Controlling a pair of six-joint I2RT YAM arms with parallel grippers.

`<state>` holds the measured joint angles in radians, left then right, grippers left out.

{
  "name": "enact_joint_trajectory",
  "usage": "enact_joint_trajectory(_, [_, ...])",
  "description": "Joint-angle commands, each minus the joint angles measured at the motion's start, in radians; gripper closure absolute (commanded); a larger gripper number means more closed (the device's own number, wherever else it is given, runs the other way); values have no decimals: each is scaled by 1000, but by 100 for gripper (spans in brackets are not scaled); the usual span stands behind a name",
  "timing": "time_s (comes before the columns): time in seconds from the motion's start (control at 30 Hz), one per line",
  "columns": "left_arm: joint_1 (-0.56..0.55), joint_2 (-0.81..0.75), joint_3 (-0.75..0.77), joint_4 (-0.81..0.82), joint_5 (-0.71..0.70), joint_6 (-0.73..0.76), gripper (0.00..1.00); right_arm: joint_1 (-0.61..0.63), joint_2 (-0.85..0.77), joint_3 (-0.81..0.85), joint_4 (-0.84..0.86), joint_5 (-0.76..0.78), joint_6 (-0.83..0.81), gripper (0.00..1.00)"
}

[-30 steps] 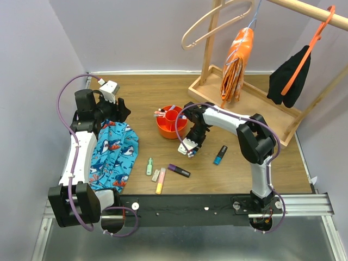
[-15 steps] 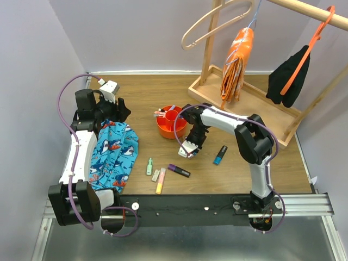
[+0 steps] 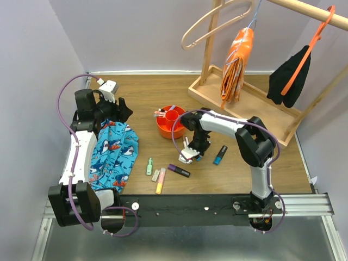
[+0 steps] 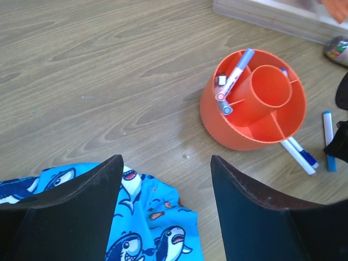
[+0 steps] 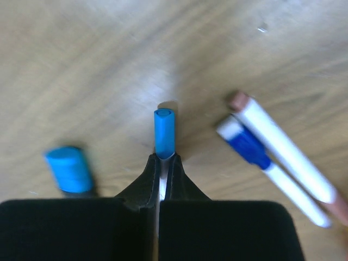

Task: Sort the stationery into containers
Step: Pick up the pen from the center of the board.

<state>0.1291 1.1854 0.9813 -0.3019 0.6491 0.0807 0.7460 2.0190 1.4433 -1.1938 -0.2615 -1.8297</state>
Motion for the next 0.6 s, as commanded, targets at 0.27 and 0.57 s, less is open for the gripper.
enact_joint_trajectory(0.27, [4, -30, -41, 145, 201, -231, 1, -52, -85, 469, -191, -471, 598, 99])
enact_joint_trajectory(0.57, [6, 22, -24, 116, 201, -245, 1, -206, -218, 234, 977, -711, 1596, 99])
